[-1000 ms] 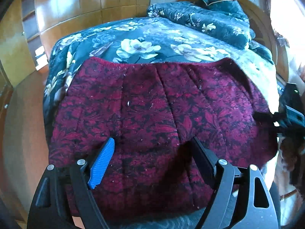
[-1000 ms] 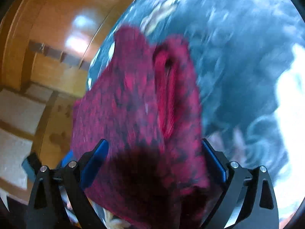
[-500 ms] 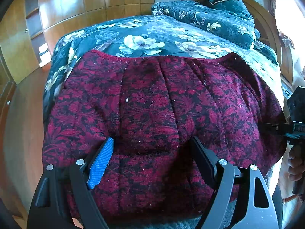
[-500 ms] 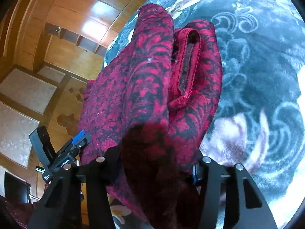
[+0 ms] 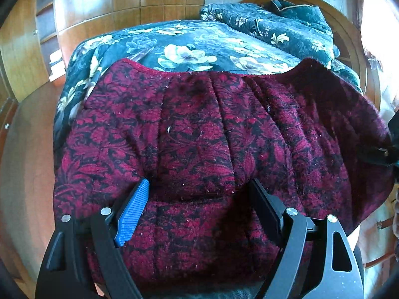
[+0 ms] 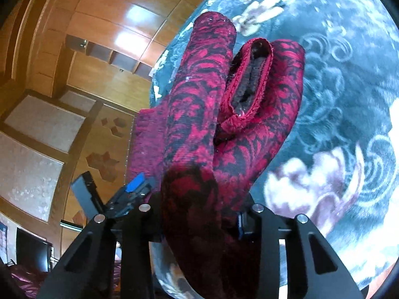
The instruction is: Fold small clothes
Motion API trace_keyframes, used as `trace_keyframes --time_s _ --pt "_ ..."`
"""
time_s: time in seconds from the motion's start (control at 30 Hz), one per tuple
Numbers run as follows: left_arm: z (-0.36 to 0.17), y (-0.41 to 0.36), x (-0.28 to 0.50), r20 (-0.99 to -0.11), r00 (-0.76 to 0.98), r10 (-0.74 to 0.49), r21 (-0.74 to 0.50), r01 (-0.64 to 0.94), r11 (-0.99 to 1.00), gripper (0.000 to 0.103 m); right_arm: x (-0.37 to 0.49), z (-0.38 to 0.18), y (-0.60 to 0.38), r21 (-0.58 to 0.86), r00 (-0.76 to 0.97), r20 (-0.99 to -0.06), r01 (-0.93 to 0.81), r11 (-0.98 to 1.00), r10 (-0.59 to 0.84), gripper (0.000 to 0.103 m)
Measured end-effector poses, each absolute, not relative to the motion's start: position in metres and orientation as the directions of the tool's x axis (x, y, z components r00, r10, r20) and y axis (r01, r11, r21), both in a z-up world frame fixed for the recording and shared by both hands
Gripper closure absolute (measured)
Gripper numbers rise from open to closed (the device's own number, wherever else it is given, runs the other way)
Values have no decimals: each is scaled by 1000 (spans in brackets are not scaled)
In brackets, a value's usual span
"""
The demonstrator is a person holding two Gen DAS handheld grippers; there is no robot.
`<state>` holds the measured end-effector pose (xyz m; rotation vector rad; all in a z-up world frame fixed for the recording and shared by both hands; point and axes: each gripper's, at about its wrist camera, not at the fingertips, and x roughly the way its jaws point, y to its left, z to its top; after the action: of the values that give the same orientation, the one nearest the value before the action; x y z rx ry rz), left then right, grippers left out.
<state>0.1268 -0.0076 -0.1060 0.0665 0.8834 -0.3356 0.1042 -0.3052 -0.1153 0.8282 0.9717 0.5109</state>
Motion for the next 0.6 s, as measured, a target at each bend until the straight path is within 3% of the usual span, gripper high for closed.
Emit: trace_keyframes --time_s 0.3,0.6 --pt "-109 7 129 -755 568 -328 -162 323 932 24 107 -47 -254 762 517 -515 -90 642 684 71" --pt "-118 34 137 -715 512 -477 -338 345 876 28 143 8 -160 689 489 -565 -163 706 665 71"
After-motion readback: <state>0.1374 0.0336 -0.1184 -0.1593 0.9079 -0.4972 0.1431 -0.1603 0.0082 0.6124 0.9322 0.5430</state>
